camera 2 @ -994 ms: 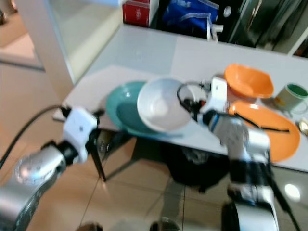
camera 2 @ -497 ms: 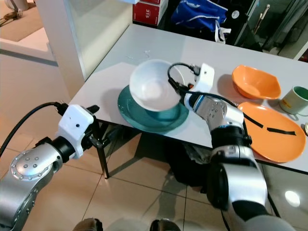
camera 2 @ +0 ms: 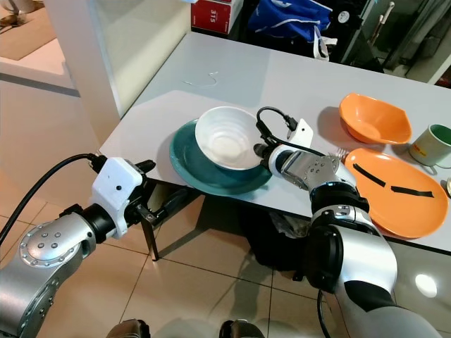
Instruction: Setting the table
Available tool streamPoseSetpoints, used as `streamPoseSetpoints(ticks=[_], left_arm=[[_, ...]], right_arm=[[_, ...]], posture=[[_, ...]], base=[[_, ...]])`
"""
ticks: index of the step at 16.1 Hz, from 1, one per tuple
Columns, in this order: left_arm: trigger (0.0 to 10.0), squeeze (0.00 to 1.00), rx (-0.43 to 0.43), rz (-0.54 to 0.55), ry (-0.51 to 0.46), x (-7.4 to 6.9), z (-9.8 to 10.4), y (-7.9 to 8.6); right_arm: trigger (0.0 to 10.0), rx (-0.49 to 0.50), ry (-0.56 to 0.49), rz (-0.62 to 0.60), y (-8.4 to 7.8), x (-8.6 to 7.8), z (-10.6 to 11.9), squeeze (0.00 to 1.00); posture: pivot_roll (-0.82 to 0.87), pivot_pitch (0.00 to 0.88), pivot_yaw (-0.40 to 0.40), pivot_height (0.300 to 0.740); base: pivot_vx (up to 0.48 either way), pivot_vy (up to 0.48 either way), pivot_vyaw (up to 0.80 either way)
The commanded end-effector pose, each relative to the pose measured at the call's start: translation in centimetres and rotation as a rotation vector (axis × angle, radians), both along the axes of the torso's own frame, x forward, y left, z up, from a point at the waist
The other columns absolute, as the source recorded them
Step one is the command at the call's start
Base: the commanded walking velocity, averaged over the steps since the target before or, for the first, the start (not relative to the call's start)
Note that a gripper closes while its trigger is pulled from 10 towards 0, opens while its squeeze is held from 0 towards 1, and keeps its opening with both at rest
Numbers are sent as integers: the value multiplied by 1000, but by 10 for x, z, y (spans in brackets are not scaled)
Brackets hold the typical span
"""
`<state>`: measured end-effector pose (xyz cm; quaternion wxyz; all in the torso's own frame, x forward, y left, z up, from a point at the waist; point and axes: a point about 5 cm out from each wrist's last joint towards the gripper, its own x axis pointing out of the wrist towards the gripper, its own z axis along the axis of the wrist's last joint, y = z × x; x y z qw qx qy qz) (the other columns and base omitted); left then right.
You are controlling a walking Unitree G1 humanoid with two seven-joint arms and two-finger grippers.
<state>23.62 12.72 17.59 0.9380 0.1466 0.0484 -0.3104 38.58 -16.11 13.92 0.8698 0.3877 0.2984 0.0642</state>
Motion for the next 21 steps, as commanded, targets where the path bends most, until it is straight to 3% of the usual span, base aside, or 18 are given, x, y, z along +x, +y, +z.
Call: streamPoseSetpoints(ticks=[1,3,8,9,12,16,20,21], left_arm=[[10000,0,-13,-33,1,-3,3,-5],[10000,0,-13,-35,5,-3,4,-4],[10000,0,-8,-41,12,-3,2,-5],[10000,0,-5,-39,12,-3,2,-5],[10000,0,-3,-38,12,-2,2,-4],[10000,0,-1,-39,10,-2,3,-4],[10000,0,1,-61,15,-5,2,-6],[10000,0,9,-79,16,-6,2,-7]], right_arm=[[10000,59,-36,12,-1,5,16,0],[10000,56,-35,58,0,5,22,0],[10000,-81,5,85,-7,2,13,31],[10000,-87,10,90,-7,1,12,675],[10000,-71,2,97,-5,1,13,965],[10000,-16,-42,84,-6,5,23,1000],[10000,-10,-86,108,-21,3,34,1000],[10000,15,-124,135,-23,2,42,812]], posture=[[31,106,-99,740],[29,105,-99,740],[29,104,-97,740],[29,104,-96,740],[31,102,-96,740],[29,101,-97,740],[16,96,-96,740],[15,91,-98,740]], base=[[0,0,0],[0,0,0],[0,0,0],[0,0,0],[0,0,0],[0,0,0],[0,0,0],[0,0,0]])
